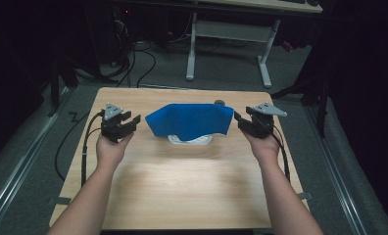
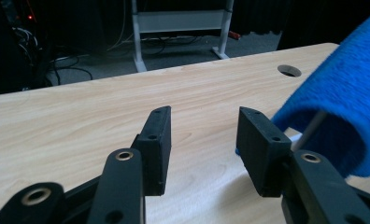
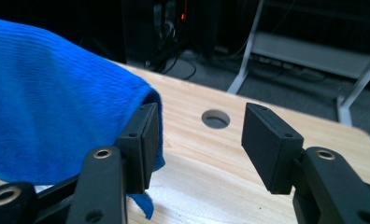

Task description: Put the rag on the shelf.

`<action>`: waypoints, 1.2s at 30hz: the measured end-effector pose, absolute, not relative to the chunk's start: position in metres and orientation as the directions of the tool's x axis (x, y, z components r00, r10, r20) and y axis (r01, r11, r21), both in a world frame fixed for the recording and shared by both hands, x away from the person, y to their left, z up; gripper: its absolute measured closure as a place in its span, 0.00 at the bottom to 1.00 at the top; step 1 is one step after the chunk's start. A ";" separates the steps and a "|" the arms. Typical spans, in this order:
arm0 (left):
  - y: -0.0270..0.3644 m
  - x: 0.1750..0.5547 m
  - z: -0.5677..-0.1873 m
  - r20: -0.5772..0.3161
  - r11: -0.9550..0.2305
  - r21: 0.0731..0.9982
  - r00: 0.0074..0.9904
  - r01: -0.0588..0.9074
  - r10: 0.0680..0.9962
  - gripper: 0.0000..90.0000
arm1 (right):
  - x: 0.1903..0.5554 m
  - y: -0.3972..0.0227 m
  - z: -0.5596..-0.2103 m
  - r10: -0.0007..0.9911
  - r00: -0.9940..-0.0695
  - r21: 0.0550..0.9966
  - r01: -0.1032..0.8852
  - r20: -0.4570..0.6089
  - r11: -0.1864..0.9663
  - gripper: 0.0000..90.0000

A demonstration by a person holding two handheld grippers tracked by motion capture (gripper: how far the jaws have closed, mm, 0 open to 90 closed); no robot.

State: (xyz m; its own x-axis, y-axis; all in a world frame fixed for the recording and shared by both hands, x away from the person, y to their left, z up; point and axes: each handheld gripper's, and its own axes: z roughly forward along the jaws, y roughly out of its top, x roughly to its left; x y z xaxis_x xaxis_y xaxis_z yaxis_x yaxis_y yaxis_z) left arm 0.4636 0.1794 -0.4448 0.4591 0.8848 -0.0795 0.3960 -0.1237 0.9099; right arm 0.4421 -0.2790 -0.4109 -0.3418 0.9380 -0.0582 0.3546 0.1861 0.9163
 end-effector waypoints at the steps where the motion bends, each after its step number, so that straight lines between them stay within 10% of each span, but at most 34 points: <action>1: 0.182 0.460 -0.445 -0.083 -0.120 0.910 0.458 0.397 0.885 0.62 | 0.439 -0.278 -0.410 0.935 -0.347 0.912 0.357 -0.070 0.200 0.50; 36: 0.101 0.307 -0.511 -0.123 -0.277 0.854 0.689 0.440 0.714 0.53 | 0.296 -0.214 -0.477 0.844 -0.527 0.889 0.335 -0.099 0.313 0.32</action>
State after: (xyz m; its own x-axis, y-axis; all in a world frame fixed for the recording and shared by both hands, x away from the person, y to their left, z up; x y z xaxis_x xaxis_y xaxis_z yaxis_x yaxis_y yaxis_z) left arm 0.3070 0.1014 -0.5113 0.6887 0.7145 -0.1233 0.4399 -0.2767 0.8544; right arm 0.2958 -0.2145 -0.4767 -0.5268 0.8442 -0.0990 0.3350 0.3133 0.8886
